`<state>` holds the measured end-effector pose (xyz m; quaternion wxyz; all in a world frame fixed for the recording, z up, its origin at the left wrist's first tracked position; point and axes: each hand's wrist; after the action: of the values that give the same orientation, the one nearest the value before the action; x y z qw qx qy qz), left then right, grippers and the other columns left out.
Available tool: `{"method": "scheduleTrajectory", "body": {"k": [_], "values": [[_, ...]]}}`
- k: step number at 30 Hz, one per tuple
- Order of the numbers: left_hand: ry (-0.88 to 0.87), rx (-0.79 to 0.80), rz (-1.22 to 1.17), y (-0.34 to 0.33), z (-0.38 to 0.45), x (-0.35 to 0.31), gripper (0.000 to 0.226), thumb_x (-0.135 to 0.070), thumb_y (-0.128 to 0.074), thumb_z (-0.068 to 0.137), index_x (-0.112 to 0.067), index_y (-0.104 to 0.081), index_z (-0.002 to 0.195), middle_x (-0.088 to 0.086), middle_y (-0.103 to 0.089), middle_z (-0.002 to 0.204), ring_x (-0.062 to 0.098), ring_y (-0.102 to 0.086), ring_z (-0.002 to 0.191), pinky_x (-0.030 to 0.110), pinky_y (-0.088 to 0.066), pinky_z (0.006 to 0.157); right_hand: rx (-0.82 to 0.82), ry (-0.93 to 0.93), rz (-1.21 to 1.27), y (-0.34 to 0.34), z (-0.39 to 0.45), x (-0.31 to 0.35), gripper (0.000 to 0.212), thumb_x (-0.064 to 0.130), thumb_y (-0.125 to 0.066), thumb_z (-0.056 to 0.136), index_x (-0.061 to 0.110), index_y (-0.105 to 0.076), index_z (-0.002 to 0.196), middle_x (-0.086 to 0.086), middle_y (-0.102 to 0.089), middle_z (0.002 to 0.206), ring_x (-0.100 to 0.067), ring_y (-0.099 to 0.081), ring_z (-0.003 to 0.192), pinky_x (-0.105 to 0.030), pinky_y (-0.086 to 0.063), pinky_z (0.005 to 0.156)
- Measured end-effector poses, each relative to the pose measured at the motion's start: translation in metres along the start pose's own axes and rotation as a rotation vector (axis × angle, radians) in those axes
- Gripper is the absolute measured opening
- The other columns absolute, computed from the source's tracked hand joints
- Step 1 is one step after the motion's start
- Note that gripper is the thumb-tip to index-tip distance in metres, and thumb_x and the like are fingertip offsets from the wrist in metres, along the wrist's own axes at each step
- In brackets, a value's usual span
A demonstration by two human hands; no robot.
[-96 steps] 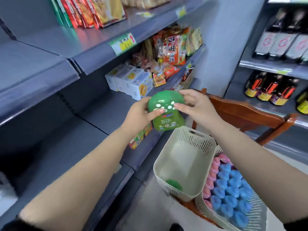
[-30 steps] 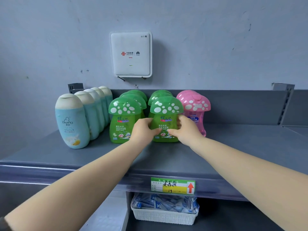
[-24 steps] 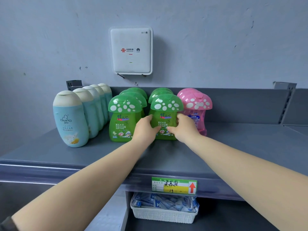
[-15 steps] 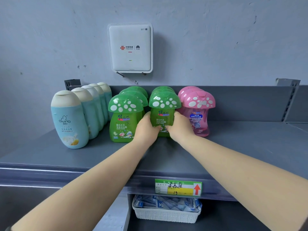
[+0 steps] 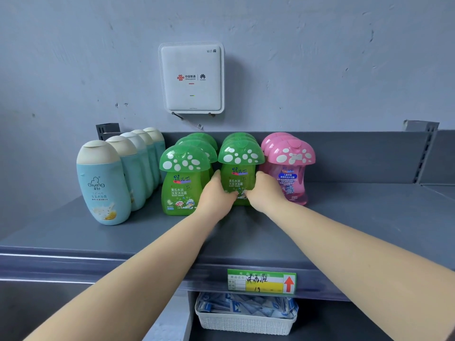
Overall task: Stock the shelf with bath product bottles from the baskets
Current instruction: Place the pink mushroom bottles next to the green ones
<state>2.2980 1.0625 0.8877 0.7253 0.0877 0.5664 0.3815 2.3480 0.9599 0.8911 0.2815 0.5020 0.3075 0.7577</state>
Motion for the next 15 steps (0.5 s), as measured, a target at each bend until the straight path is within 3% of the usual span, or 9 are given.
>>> {"method": "scheduleTrajectory", "body": {"k": [3, 5, 6, 8, 10, 13, 15], "values": [[0.026, 0.019, -0.034, 0.005, -0.007, -0.003, 0.05, -0.012, -0.06, 0.089, -0.003, -0.039, 0.133, 0.006, -0.055, 0.126, 0.021, -0.051, 0.116, 0.014, -0.03, 0.076, 0.029, 0.038, 0.011, 0.012, -0.007, 0.0, 0.011, 0.015, -0.061, 0.087, 0.008, -0.053, 0.09, -0.01, -0.059, 0.098, -0.029, -0.056, 0.094, -0.028, -0.039, 0.067], [0.026, 0.042, -0.063, 0.011, -0.014, -0.006, 0.051, -0.013, -0.061, 0.089, -0.003, -0.04, 0.134, 0.007, -0.055, 0.128, 0.016, -0.051, 0.106, 0.017, -0.033, 0.079, 0.064, 0.069, 0.02, 0.029, -0.016, -0.001, 0.027, 0.017, -0.062, 0.085, 0.016, -0.041, 0.069, -0.004, -0.051, 0.081, -0.026, -0.05, 0.082, -0.029, -0.04, 0.063], [0.022, 0.052, -0.092, 0.014, -0.019, -0.008, 0.051, -0.012, -0.061, 0.088, -0.003, -0.04, 0.134, 0.007, -0.054, 0.13, 0.014, -0.05, 0.104, 0.019, -0.035, 0.082, 0.093, 0.082, 0.04, 0.039, -0.022, -0.003, 0.025, 0.017, -0.063, 0.083, 0.015, -0.042, 0.068, -0.004, -0.053, 0.079, -0.026, -0.05, 0.081, -0.03, -0.043, 0.065], [0.017, 0.062, -0.171, 0.02, -0.027, -0.012, 0.055, -0.01, -0.062, 0.087, -0.007, -0.04, 0.137, 0.007, -0.052, 0.134, 0.017, -0.052, 0.111, 0.026, -0.04, 0.092, 0.097, 0.132, 0.046, 0.061, -0.035, -0.011, 0.017, 0.017, -0.064, 0.082, 0.003, -0.059, 0.091, -0.011, -0.065, 0.093, -0.03, -0.06, 0.09, -0.033, -0.049, 0.08], [-0.037, 0.046, -0.202, 0.022, -0.036, -0.019, 0.048, -0.009, -0.062, 0.087, -0.011, -0.047, 0.132, 0.005, -0.056, 0.128, 0.016, -0.056, 0.109, 0.025, -0.042, 0.09, 0.041, 0.173, 0.045, 0.086, -0.052, -0.02, 0.036, 0.019, -0.065, 0.083, 0.004, -0.058, 0.116, -0.007, -0.066, 0.108, -0.024, -0.062, 0.1, -0.031, -0.048, 0.088], [-0.239, -0.005, -0.127, 0.011, -0.051, -0.038, 0.03, -0.006, -0.059, 0.086, -0.013, -0.057, 0.115, -0.003, -0.063, 0.096, 0.011, -0.057, 0.079, 0.012, -0.042, 0.068, -0.177, 0.275, -0.037, 0.116, -0.079, -0.042, 0.033, 0.024, -0.065, 0.085, 0.015, -0.059, 0.116, 0.005, -0.059, 0.098, -0.014, -0.059, 0.094, -0.027, -0.046, 0.083], [-0.391, 0.001, -0.03, -0.006, -0.062, -0.057, 0.024, -0.007, -0.058, 0.086, -0.016, -0.06, 0.107, -0.006, -0.059, 0.082, 0.012, -0.054, 0.071, 0.012, -0.041, 0.064, -0.299, 0.334, -0.186, 0.131, -0.097, -0.064, 0.031, 0.025, -0.061, 0.088, 0.014, -0.058, 0.116, 0.005, -0.057, 0.099, -0.015, -0.055, 0.095, -0.027, -0.044, 0.081]]}}
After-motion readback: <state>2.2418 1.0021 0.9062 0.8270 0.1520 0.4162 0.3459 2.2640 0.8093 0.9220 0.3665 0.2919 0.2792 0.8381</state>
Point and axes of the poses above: each hand's wrist, its own z-axis towards the middle knuckle, its own y-axis out of the back of the hand, x = y × z
